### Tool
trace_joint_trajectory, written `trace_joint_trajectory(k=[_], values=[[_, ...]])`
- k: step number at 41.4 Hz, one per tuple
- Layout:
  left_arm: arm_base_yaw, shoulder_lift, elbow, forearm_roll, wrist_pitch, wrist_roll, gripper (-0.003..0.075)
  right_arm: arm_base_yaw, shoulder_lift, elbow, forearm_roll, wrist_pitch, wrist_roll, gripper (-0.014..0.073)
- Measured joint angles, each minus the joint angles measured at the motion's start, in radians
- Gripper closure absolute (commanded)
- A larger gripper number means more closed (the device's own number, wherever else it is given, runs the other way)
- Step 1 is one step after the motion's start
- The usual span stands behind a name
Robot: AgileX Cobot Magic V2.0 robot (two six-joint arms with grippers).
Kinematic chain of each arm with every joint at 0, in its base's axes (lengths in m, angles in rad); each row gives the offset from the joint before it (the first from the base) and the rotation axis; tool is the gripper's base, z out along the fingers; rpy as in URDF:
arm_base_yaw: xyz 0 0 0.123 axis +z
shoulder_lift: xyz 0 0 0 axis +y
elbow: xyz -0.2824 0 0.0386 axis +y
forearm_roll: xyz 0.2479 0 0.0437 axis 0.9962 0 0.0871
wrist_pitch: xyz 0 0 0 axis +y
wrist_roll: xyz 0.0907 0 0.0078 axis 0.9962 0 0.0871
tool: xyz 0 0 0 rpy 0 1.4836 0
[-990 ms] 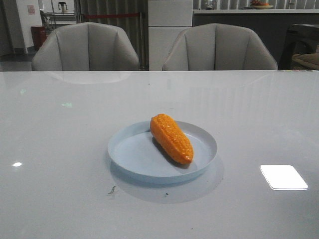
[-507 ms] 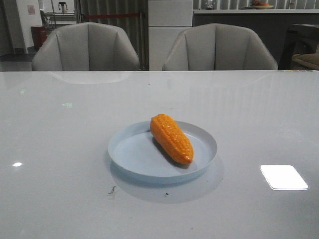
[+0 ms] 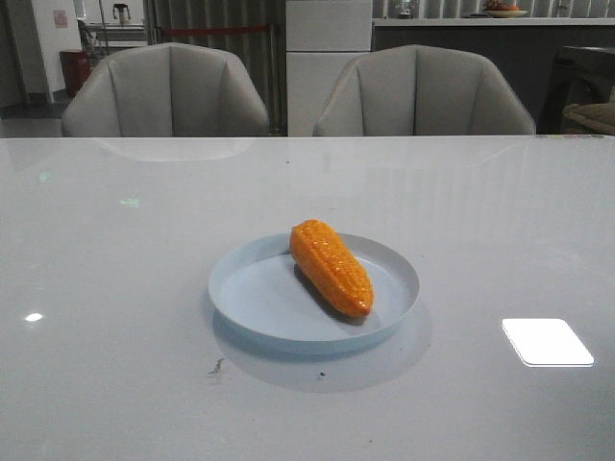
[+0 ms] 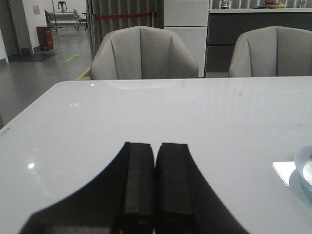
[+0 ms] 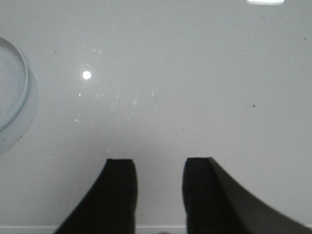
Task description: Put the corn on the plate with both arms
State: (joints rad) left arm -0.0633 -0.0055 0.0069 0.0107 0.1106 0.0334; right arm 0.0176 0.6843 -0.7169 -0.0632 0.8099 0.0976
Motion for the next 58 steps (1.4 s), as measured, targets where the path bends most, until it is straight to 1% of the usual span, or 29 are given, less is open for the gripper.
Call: trace_joint_trajectory(k=[4,6,14,17,21,24,30,35,40,48,58], values=[[0.000,0.000,0.000,0.000,0.000,0.000,0.0629,0.000,-0.077,0.000,0.005,0.002,0.000,0.0577],[0.000,0.000,0.000,0.000,0.000,0.000,0.0629,0.000,-0.116,0.000,0.008,0.004,0.000,0.0565],[0.000,0.000,0.000,0.000,0.000,0.000,0.0629,0.000,-0.254,0.000,0.041,0.010,0.000,0.0570],[0.000,0.000,0.000,0.000,0.000,0.000,0.0629,0.002,-0.299,0.002,0.063,-0.008,0.000,0.0570],[0.000,0.000,0.000,0.000,0.000,0.000,0.0629,0.014,-0.354,0.026,0.069,-0.088,0.000,0.0570],[0.000,0.000,0.000,0.000,0.000,0.000,0.0629,0.029,-0.413,0.065,0.074,-0.192,0.000,0.0570],[0.000,0.000,0.000,0.000,0.000,0.000,0.0629,0.035,-0.546,0.161,0.077,-0.447,0.000,0.0570],[0.000,0.000,0.000,0.000,0.000,0.000,0.0629,0.035,-0.645,0.242,0.077,-0.581,0.000,0.0570],[0.000,0.000,0.000,0.000,0.000,0.000,0.0629,0.037,-0.698,0.327,0.077,-0.660,0.000,0.0570],[0.000,0.000,0.000,0.000,-0.004,0.000,0.0629,0.037,-0.698,0.503,0.077,-0.769,0.000,0.0570],[0.000,0.000,0.000,0.000,-0.004,0.000,0.0629,0.039,-0.698,0.714,0.077,-0.810,0.000,0.0570]])
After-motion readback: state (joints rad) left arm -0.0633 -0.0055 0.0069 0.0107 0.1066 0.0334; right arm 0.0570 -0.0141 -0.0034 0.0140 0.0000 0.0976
